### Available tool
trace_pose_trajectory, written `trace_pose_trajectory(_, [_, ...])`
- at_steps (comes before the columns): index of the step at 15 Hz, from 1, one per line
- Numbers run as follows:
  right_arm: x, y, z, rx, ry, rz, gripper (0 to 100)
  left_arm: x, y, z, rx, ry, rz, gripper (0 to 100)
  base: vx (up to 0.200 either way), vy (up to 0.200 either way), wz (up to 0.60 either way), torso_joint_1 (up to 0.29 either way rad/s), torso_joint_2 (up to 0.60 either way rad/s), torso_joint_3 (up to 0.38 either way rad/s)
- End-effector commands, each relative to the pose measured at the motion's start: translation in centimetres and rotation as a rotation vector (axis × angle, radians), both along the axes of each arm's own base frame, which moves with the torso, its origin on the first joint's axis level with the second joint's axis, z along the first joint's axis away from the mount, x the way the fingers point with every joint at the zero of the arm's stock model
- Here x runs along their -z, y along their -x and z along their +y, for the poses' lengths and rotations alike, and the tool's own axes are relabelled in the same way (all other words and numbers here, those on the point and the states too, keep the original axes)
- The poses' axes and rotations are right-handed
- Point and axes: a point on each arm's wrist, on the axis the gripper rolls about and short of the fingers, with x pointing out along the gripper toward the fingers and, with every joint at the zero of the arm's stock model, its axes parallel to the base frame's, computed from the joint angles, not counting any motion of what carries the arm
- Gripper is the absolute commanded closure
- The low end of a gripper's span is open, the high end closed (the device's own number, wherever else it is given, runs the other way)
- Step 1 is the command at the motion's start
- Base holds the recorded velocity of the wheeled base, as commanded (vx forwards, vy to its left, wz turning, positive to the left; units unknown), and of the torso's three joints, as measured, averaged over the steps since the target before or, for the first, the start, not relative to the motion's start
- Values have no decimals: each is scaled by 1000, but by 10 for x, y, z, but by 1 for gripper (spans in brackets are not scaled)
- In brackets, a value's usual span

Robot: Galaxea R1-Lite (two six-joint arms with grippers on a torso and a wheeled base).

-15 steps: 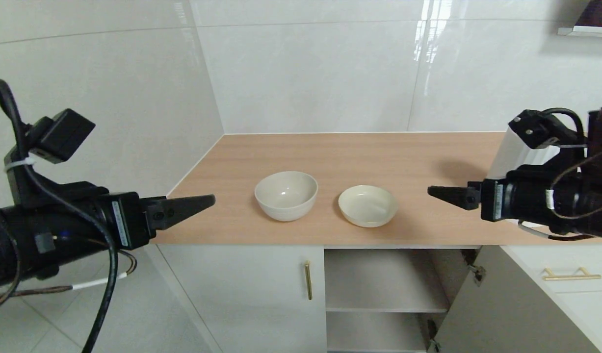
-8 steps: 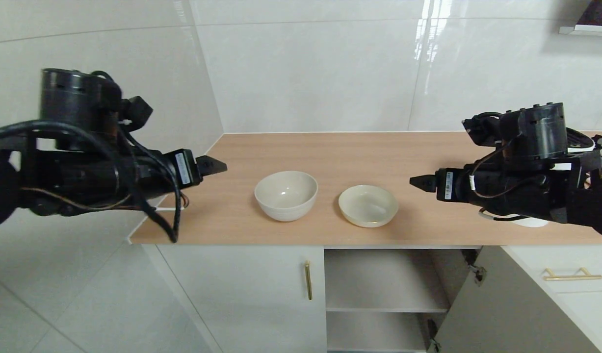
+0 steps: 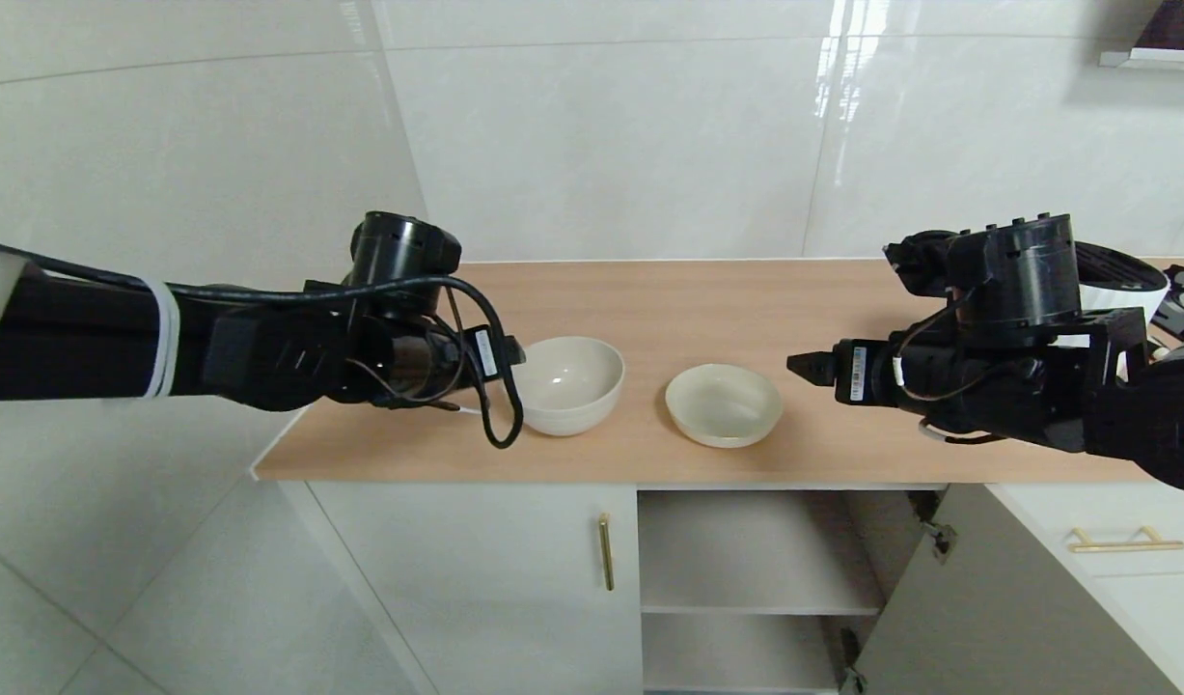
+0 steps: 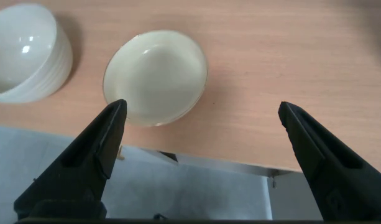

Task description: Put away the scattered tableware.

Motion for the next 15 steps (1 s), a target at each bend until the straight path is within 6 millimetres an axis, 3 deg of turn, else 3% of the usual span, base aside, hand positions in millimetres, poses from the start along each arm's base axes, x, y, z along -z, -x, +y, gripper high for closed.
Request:
trace_pose_trajectory(1, [-1, 1, 0, -2, -1, -2, 0, 20, -10, -5, 1, -18, 44, 0, 0, 0, 0, 0, 0, 0])
trace_pose_trajectory(5, [-1, 0, 0, -2, -3, -5, 0, 44, -26, -10, -11, -23, 88, 0, 0, 0, 0, 0, 0, 0])
trace_pose_trajectory(7, [-1, 0, 0, -2, -3, -5, 0, 43, -27, -11, -14, -18, 85, 0, 0, 0, 0, 0, 0, 0])
trace_pose_trajectory(8, [-1, 0, 0, -2, -3, -5, 0, 43, -27, -11, -13, -19, 83, 100, 0, 0, 0, 0, 0, 0])
trace_pose_trajectory(15, [-2, 1, 0, 0, -3, -7, 0, 32, -24, -9, -18, 0, 48, 100, 0, 0, 0, 0, 0, 0])
